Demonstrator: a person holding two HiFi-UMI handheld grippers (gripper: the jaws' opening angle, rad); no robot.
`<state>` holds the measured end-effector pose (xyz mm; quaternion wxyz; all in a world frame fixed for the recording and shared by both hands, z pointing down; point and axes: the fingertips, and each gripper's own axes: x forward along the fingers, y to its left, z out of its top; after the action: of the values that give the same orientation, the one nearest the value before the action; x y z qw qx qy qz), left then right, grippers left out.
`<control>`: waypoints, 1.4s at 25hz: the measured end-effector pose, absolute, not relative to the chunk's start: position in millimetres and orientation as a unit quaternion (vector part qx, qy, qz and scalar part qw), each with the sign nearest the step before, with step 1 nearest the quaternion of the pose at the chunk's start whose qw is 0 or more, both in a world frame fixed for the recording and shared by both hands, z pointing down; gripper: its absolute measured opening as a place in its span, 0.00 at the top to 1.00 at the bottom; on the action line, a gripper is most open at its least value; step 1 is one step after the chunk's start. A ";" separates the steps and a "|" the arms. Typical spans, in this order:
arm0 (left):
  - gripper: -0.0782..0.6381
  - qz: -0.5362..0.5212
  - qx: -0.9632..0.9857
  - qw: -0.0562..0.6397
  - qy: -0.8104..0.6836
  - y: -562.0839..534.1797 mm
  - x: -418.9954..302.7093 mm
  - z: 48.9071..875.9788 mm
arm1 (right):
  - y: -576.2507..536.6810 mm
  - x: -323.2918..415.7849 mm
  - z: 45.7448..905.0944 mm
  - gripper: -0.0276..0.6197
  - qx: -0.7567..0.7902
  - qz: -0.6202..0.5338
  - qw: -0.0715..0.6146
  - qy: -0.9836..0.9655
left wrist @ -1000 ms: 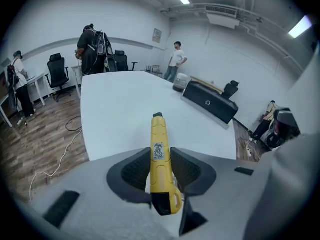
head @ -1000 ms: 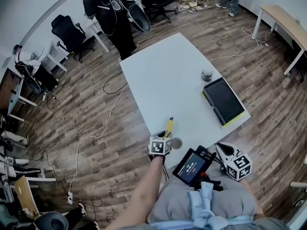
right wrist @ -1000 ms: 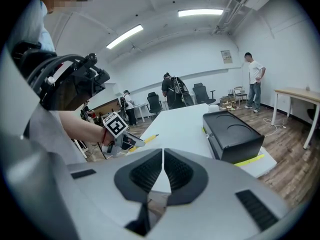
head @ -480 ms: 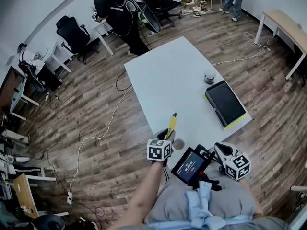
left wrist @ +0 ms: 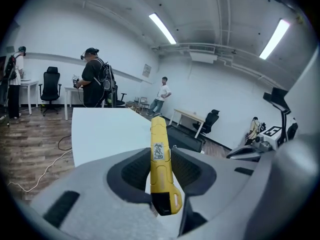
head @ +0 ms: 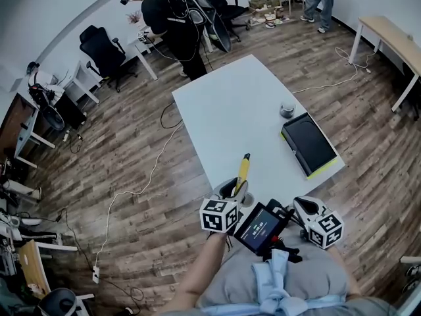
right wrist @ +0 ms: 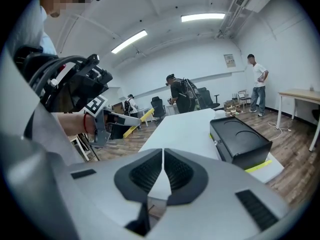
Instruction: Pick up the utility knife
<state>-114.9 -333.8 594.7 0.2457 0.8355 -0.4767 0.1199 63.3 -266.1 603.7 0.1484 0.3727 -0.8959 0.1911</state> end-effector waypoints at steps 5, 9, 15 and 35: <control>0.70 0.098 0.845 0.238 -0.468 -327.0 -105.9 574.9 | -264.4 65.6 604.8 0.91 0.375 0.191 0.147 -0.895; 0.70 0.077 0.849 0.236 -0.466 -323.2 -104.6 562.9 | -263.3 66.0 604.9 0.91 0.376 0.191 0.145 -0.895; 0.70 0.020 0.857 0.232 -0.460 -318.2 -105.9 545.2 | -262.9 65.3 604.4 0.91 0.374 0.188 0.147 -0.896; 0.70 -0.030 0.865 0.226 -0.446 -311.6 -105.0 536.9 | -263.0 63.1 597.0 0.91 0.380 0.146 0.165 -0.898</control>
<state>-105.0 -311.6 536.9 0.2264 0.8654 -0.4460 -0.0298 63.1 -263.0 597.0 0.1652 0.3799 -0.8983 0.1465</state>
